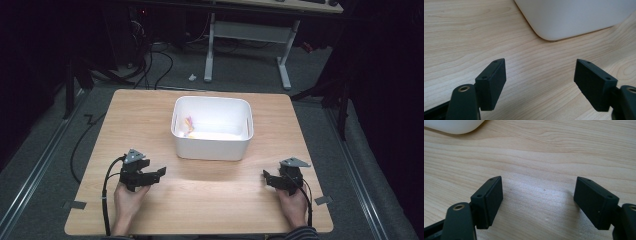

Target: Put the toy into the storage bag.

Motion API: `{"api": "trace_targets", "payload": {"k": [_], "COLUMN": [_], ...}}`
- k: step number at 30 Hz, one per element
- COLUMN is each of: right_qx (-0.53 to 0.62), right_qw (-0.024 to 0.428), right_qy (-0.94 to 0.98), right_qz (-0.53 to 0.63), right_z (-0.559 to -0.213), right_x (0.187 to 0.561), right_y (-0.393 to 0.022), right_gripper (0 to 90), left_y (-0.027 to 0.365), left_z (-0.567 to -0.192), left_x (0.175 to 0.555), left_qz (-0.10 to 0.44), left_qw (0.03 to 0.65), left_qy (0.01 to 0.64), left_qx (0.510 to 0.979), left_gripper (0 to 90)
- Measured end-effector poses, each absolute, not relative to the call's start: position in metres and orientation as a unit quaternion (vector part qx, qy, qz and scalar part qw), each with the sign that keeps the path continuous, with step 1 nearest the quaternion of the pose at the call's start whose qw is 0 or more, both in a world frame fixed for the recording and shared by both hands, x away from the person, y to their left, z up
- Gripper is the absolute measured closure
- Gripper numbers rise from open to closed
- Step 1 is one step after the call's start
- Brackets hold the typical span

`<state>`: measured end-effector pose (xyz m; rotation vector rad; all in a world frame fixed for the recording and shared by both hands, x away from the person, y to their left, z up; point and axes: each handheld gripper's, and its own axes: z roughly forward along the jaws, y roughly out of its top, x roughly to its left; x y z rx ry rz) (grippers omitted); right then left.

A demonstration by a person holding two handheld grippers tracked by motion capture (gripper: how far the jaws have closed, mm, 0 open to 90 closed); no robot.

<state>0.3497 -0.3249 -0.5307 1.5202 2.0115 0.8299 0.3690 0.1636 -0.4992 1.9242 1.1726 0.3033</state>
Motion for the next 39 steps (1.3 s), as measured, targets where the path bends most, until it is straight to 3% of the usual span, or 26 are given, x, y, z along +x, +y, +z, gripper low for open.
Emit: {"api": "trace_targets", "payload": {"k": [18,39], "right_qx": [0.556,0.555], "right_qw": [0.241,0.241], "right_qy": [0.736,0.736], "right_qz": [0.303,0.303], "right_z": [-0.531,-0.531], "right_x": [0.35,0.35], "right_y": [-0.325,-0.325], "right_gripper": [23.5,23.5], "left_y": [0.148,0.132], "left_z": [-0.523,-0.534], "left_x": [0.371,0.371], "left_qz": [0.111,0.137], "left_qw": [0.405,0.393], "left_qy": [0.465,0.448], "left_qx": [0.78,0.791], "left_gripper": [23.6,23.7]}}
